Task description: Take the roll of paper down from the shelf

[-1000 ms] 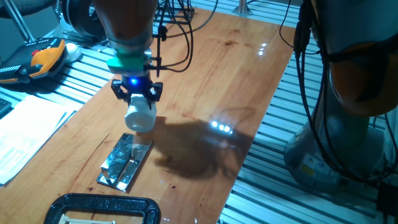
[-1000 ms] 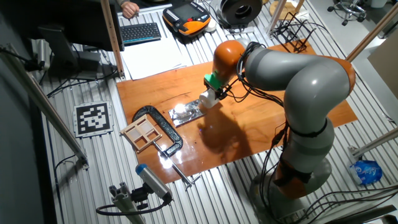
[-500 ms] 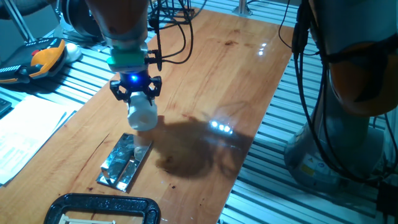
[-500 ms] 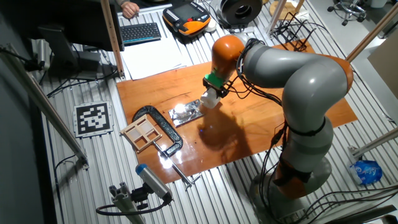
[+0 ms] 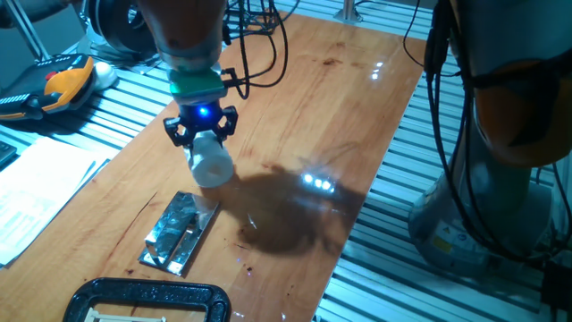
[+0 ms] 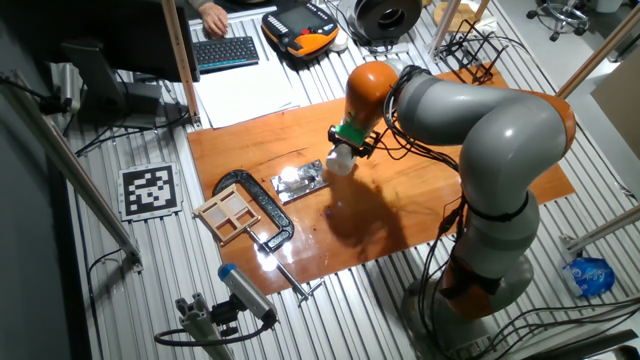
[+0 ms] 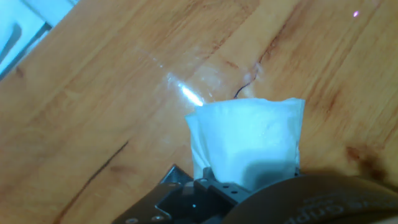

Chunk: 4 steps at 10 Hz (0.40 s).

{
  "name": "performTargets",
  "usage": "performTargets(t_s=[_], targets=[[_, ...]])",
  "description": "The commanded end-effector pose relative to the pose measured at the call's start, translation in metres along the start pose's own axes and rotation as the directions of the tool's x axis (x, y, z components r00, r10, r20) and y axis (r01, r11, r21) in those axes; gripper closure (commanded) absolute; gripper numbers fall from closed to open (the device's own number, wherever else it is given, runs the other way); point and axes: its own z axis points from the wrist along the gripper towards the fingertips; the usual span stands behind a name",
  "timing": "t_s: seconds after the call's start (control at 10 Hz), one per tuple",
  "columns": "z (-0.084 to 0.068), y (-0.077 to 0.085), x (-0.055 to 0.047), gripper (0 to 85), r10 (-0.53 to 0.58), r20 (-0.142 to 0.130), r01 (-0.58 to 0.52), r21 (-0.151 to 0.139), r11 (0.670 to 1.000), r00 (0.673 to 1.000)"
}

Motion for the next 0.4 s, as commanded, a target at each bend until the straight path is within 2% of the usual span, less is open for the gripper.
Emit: performTargets(t_s=[0.0, 0.1, 0.2, 0.3], targets=[[0.0, -0.0006, -0.0001, 68.0, -0.547, -0.009, 0.546, -0.045, 0.836, 0.837], [-0.0008, -0.0011, -0.0001, 68.0, -0.584, -0.007, 0.583, -0.044, 0.811, 0.812], [-0.0022, -0.0016, 0.0001, 51.0, -0.619, -0.013, 0.618, -0.043, 0.785, 0.786], [-0.0039, -0.0023, 0.0003, 51.0, -0.643, -0.02, 0.642, -0.051, 0.765, 0.765]])
